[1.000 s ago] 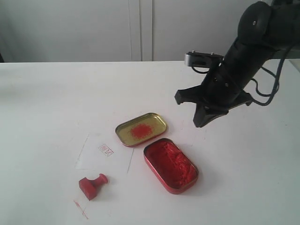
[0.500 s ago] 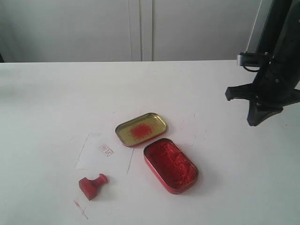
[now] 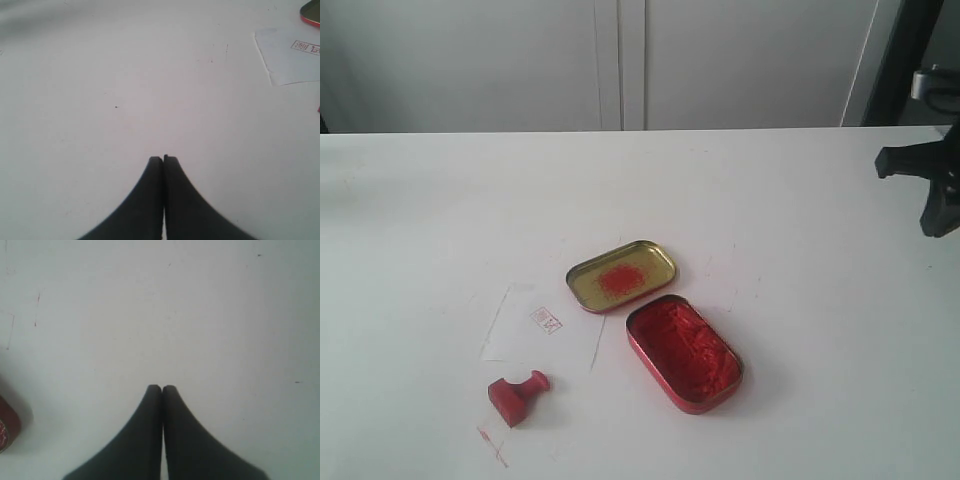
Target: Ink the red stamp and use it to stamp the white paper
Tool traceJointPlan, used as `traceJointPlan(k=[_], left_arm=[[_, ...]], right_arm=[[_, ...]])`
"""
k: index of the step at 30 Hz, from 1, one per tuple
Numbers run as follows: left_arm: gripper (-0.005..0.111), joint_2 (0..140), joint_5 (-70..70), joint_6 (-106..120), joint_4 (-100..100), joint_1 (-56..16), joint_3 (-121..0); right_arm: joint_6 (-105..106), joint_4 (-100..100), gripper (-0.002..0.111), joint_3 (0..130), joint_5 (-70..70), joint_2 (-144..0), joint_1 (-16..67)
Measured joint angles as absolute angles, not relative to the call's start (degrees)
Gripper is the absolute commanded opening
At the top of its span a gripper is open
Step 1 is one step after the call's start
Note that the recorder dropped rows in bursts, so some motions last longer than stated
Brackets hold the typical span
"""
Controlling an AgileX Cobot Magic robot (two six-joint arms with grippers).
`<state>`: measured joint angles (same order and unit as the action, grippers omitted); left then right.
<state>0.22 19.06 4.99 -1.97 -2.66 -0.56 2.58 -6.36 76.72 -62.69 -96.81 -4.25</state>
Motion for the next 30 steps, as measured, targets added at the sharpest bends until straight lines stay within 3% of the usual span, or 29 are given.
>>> traceJointPlan(k=[9,30], left_arm=[[0.000,0.22,19.06,4.99,-1.97,-2.66,-0.56],[0.000,0.22,19.06,4.99,-1.97,-2.66,-0.56]], right_arm=[[2.58,-6.12,0.000,75.98,-63.71,-90.64,-4.38],[6.82,-5.67,0.000,59.67,-53.91,-70.89,-0.66]])
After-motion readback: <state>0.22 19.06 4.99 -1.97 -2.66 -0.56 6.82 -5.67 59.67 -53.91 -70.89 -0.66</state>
